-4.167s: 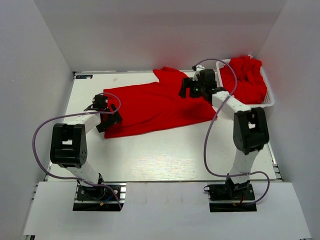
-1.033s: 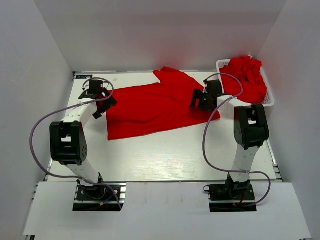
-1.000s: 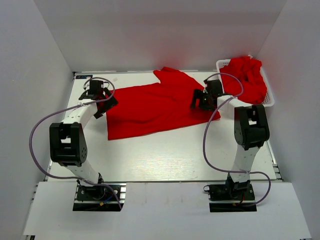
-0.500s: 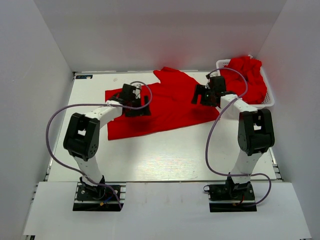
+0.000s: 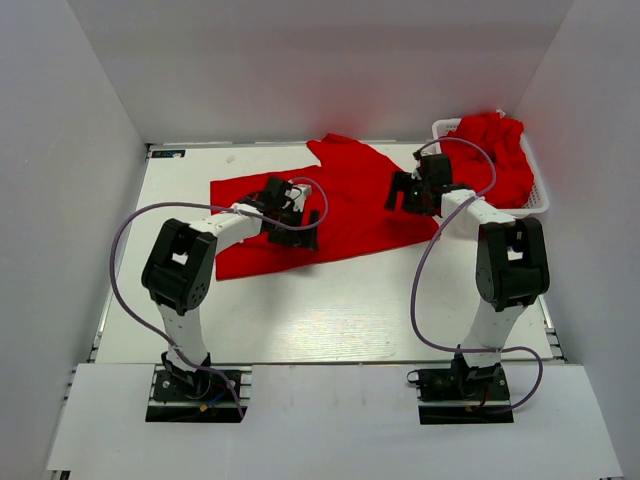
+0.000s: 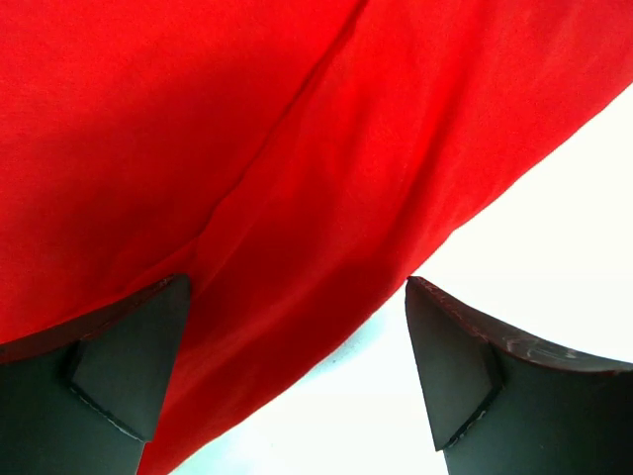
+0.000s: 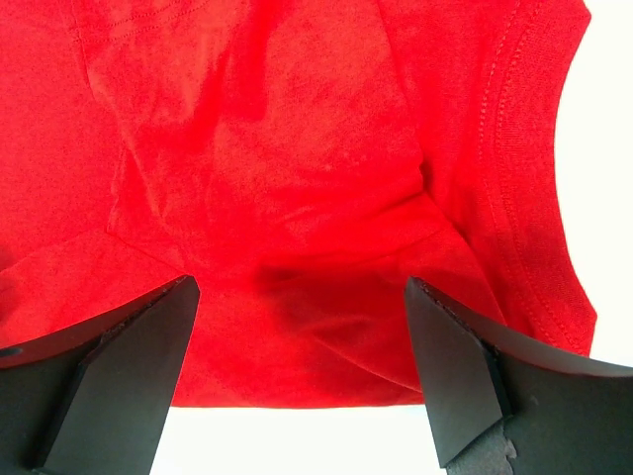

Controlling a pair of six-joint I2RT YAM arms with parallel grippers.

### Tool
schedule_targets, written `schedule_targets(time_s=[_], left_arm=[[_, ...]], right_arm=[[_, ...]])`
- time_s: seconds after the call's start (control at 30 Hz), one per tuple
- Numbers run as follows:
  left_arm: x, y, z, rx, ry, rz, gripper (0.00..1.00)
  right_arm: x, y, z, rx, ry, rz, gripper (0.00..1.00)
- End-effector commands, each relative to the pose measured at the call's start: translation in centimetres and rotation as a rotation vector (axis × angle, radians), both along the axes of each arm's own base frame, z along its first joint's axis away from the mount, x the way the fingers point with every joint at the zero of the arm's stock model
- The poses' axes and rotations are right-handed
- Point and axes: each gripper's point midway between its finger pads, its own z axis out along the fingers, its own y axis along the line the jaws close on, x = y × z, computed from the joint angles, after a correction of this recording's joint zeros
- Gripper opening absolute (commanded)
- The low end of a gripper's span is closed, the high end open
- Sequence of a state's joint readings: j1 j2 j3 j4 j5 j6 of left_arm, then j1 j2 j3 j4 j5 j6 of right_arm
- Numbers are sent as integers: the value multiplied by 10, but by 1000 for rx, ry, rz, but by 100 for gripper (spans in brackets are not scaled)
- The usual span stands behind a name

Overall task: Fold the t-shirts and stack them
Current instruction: Fold the flattened tshirt in 1/3 of the way

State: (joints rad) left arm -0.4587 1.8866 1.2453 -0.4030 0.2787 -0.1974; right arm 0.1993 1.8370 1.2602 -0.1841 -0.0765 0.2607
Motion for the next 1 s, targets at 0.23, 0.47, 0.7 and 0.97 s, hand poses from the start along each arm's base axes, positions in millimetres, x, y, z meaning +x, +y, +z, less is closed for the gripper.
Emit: schedule_targets(time_s=[0.23,0.47,0.7,0.97], left_arm=[[23,-3,-2,40,-47,9,100],[45,20,25,103,-145,113,100],[65,43,31,222,-207,208,100],[66,51,76,219,-446,166,100]], right_arm=[[1,-4,7,-6,-17,-10,90],[0,-3,8,-8,-17,1,90],[-2,-4,9,-8,-19,3,90],[-4,-3,9,-13,-28,15,90]])
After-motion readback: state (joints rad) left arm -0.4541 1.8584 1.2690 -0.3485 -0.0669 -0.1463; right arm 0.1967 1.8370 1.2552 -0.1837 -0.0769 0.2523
